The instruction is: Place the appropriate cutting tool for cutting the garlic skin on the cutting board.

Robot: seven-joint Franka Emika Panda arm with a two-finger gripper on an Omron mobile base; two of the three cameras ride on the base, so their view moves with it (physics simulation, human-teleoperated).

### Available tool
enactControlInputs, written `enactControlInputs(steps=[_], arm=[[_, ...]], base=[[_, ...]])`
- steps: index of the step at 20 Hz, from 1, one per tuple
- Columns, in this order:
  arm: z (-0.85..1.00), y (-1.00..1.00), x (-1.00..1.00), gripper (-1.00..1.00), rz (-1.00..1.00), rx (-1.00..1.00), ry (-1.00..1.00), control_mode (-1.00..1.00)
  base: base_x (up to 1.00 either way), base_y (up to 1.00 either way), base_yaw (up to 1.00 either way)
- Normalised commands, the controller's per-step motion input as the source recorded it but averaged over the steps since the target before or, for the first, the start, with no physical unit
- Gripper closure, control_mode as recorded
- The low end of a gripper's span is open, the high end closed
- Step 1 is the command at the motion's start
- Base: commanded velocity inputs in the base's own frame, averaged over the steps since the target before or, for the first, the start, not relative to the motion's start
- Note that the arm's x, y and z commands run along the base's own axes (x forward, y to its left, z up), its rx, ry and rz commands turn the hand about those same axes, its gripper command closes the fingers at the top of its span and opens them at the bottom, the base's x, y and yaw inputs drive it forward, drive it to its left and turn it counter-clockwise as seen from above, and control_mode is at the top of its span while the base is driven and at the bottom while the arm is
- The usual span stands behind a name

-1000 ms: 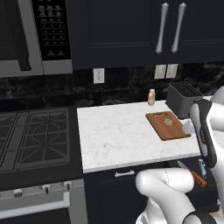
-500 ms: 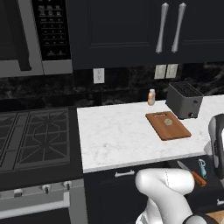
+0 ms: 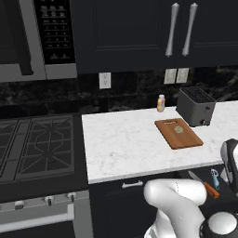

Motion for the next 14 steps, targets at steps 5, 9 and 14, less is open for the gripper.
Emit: enactControlInputs(steps=[5,9,14], arm=[[-0.72,-0.14,0.26,-1.00,0.00,0.00,0.13,-1.00],[-0.55,0.00,0.22,-1.00,0.00,0.00,0.08,-1.00],[-0.47,-0.01,0.10,-1.00,0.00,0.01,0.05,-1.00]], base=[[0.00,0.00,0.00],[0.00,0.00,0.00],[0.00,0.00,0.00]])
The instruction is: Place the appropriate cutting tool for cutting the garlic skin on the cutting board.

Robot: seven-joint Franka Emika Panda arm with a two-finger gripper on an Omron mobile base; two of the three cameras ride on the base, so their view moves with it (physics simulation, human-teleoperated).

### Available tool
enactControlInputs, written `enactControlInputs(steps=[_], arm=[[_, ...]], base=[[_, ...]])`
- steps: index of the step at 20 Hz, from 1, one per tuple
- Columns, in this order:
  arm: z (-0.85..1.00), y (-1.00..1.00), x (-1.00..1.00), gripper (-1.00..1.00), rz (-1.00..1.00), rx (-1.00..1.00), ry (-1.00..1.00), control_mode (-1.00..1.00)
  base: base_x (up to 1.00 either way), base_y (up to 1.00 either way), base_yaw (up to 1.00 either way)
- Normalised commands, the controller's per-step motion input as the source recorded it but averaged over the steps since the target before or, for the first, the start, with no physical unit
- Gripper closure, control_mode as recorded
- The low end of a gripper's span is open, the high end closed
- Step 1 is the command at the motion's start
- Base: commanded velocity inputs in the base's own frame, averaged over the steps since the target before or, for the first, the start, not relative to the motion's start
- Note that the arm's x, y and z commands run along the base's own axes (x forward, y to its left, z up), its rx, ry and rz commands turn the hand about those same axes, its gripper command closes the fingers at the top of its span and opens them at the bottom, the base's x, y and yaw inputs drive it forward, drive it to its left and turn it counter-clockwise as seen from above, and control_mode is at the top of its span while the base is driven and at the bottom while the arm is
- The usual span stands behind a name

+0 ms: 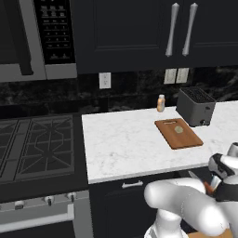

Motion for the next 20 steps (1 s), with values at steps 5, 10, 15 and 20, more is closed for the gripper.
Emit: enactControlInputs(steps=[5,10,15,20], arm=[[-0.39,-0.06,0.00,-1.00,0.00,0.02,0.06,-1.00],[-0.11,-0.05,-0.34,-1.00,0.00,0.04,0.12,-1.00],[0.02,0.00,-0.72,-1.00,0.00,0.04,0.14,-1.00],[0.14,0.00,-0.58,-1.00,0.02,0.02,0.14,-1.00]], base=[[0.00,0.00,0.00],[0.00,0.00,0.00],[0.00,0.00,0.00],[0.00,0.00,0.00]])
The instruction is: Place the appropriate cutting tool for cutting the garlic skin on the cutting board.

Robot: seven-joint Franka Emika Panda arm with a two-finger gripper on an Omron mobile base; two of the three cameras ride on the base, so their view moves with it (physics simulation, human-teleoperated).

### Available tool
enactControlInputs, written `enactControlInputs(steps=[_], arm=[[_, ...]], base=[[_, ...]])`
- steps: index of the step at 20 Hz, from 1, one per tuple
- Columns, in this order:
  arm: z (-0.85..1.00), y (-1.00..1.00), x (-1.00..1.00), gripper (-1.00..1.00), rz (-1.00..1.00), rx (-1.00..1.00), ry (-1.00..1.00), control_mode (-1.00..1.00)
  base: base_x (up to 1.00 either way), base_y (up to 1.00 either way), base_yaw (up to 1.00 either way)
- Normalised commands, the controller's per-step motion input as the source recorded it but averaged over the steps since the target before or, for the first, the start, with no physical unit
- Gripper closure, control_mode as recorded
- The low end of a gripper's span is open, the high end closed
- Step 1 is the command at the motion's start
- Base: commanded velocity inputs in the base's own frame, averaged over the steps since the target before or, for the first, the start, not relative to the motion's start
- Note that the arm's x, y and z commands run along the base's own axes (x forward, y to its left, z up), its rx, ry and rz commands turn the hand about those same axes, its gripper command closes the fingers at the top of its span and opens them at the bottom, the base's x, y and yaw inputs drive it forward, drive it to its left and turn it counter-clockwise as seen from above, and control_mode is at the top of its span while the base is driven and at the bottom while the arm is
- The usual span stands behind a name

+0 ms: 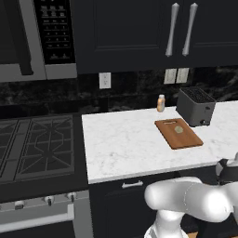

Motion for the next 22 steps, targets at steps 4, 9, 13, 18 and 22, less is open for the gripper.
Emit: enactControlInputs(steps=[4,9,13,18,22], arm=[[0.13,0.00,0.49,-1.00,0.07,0.00,-0.01,-1.00],[0.04,-0.05,0.79,-1.00,0.18,0.01,-0.01,-1.00],[0.00,-0.19,0.47,-1.00,0.21,0.05,-0.01,-1.00],[-0.13,-0.10,0.21,-1.00,0.18,0.07,-0.01,-1.00],[-0.16,0.06,0.11,-1.00,0.09,0.04,0.00,-1.00]], base=[[0.00,0.00,0.00],[0.00,0.00,0.00],[0.00,0.00,0.00],[0.00,0.00,0.00],[0.00,0.00,0.00]])
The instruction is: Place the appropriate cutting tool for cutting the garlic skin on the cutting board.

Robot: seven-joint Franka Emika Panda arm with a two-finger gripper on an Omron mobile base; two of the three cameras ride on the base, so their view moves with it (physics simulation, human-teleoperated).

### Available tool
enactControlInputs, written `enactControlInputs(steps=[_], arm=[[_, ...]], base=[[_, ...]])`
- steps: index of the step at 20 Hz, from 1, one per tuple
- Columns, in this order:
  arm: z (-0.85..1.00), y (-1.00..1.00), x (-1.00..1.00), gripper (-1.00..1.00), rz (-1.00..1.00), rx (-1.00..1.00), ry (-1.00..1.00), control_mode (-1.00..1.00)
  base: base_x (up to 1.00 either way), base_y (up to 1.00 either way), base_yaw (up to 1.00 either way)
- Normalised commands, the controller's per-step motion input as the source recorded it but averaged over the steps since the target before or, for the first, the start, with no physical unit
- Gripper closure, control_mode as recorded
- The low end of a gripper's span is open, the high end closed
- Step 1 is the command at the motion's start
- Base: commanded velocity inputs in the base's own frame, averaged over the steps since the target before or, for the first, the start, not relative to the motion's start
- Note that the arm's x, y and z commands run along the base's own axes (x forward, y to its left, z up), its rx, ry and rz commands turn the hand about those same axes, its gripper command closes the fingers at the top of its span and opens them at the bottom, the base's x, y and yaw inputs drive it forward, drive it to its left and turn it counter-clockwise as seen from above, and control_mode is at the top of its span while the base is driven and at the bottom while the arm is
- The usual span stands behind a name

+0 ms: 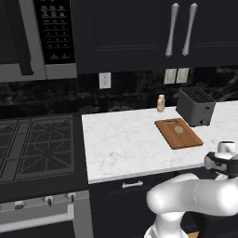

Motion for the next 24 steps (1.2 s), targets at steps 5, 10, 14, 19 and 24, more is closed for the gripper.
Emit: enactControlInputs(steps=[5,10,14,19,24], arm=[[-0.28,0.16,0.00,-1.00,0.01,0.01,0.00,-1.00],[-0.37,0.19,0.03,-1.00,0.00,0.00,0.00,-1.00],[-0.44,0.00,0.02,-1.00,0.00,0.00,0.00,-1.00],[-0.46,0.00,0.00,-1.00,0.01,0.00,0.00,-1.00],[-0.40,0.09,-0.03,1.00,0.02,0.00,0.00,-1.00]], base=[[0.00,0.00,0.00],[0.00,0.00,0.00],[0.00,0.00,0.00],[0.00,0.00,0.00],[0.00,0.00,0.00]])
